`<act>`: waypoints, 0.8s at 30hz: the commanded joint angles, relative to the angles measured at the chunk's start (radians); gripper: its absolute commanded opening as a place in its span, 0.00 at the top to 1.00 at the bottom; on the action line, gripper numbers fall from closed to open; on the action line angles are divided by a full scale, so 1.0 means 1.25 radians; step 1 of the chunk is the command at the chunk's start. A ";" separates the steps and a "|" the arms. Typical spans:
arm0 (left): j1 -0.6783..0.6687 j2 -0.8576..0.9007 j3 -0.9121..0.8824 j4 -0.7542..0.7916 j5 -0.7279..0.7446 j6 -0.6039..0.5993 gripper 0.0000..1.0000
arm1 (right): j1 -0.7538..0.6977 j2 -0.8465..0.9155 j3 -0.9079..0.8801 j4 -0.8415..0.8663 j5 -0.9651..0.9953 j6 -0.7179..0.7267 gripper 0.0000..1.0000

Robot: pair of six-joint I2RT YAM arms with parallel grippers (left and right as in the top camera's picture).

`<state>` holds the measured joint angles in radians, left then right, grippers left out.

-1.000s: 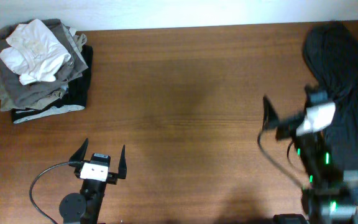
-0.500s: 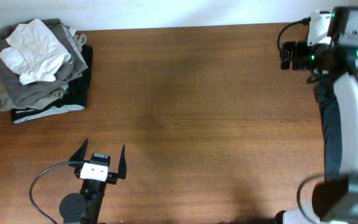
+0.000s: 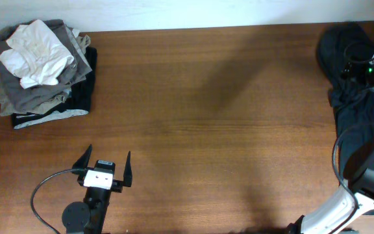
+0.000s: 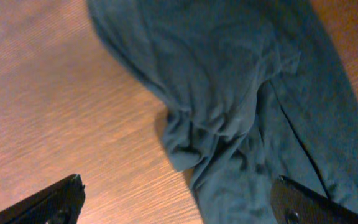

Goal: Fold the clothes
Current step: 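Reach the right gripper to the dark green shirt at the right edge and grasp it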

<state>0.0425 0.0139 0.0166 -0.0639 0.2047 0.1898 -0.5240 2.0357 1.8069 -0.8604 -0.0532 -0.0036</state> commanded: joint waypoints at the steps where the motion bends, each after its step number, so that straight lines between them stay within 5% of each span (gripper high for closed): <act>1: 0.005 -0.005 -0.006 0.001 -0.003 -0.007 0.01 | -0.020 0.062 0.020 0.015 -0.011 0.010 0.01; 11: 0.005 -0.005 -0.006 0.001 -0.003 -0.008 0.01 | -0.032 0.173 0.020 0.088 0.011 0.009 0.01; 16: 0.005 -0.005 -0.006 0.001 -0.003 -0.007 0.01 | -0.032 0.185 0.019 0.115 0.011 0.009 0.20; 24: 0.005 -0.005 -0.006 0.001 -0.003 -0.008 0.01 | -0.032 0.203 0.019 0.112 0.082 0.010 0.21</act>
<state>0.0425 0.0139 0.0166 -0.0643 0.2047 0.1898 -0.5579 2.2642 1.8088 -0.7170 -0.0219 0.0032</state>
